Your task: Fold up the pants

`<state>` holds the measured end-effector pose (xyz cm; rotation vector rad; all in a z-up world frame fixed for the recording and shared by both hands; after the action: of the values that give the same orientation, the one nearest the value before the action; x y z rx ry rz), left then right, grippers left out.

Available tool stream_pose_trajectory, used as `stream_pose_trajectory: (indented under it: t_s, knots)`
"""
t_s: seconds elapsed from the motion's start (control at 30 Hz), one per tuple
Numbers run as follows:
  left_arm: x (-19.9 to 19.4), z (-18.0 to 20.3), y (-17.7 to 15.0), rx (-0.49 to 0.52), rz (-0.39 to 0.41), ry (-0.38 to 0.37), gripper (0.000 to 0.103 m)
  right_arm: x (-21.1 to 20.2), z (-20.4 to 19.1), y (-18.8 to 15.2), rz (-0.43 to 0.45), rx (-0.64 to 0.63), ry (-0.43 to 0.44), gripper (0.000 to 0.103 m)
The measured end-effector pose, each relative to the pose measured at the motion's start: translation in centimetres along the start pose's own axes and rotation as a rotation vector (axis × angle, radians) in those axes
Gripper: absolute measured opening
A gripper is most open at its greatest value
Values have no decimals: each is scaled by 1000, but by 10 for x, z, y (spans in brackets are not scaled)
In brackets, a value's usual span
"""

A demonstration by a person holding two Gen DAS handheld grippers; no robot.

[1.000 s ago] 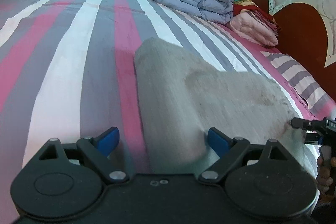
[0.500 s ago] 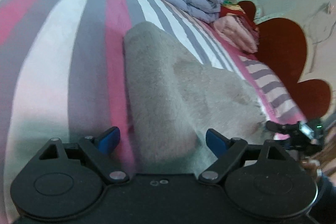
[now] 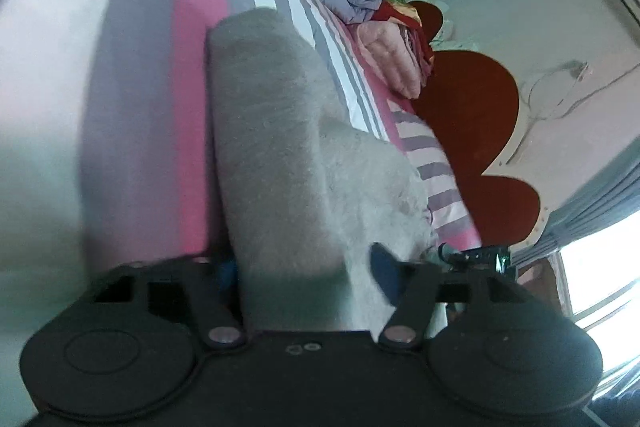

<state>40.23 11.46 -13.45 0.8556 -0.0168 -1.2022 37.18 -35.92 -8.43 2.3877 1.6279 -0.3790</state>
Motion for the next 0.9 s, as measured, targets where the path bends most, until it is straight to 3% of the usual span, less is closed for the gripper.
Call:
stream_pose_trajectory:
  t_s: [0.07, 0.17, 0.27, 0.4, 0.5, 0.73, 0.9]
  knots:
    - [9, -7, -3, -29, 23, -29, 27, 8, -1, 0, 1, -10, 3, 86]
    - [5, -9, -7, -43, 61, -56, 27, 11, -5, 2, -8, -33, -10, 84]
    - [6, -7, -9, -40, 98, -41, 25, 6, -1, 2, -24, -49, -39, 68]
    - [4, -6, -7, -62, 155, -32, 20, 24, -10, 4, 21, -77, -101, 55]
    - [-11, 0, 3, -38, 200, -66, 18, 32, -28, 9, 33, -104, -86, 49]
    - [-36, -10, 88, 41, 311, -33, 18, 66, -94, 54, 27, -237, 0, 48]
    - [-25, -56, 138, 54, 250, 61, 20, 138, -122, 113, 25, -259, -14, 48]
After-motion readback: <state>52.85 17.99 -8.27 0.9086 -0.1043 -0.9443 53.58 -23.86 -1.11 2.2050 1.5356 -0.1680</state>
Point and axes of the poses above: each gripper's, at about its wrist camera, not at the fingertips, and x roughly the way its jaws point, z to its right, y to its top, the point moved 3 cm from there along x, roughly the way its jaws point, and after that the axes turned 15 degrees about x, right-handed, at the moved point
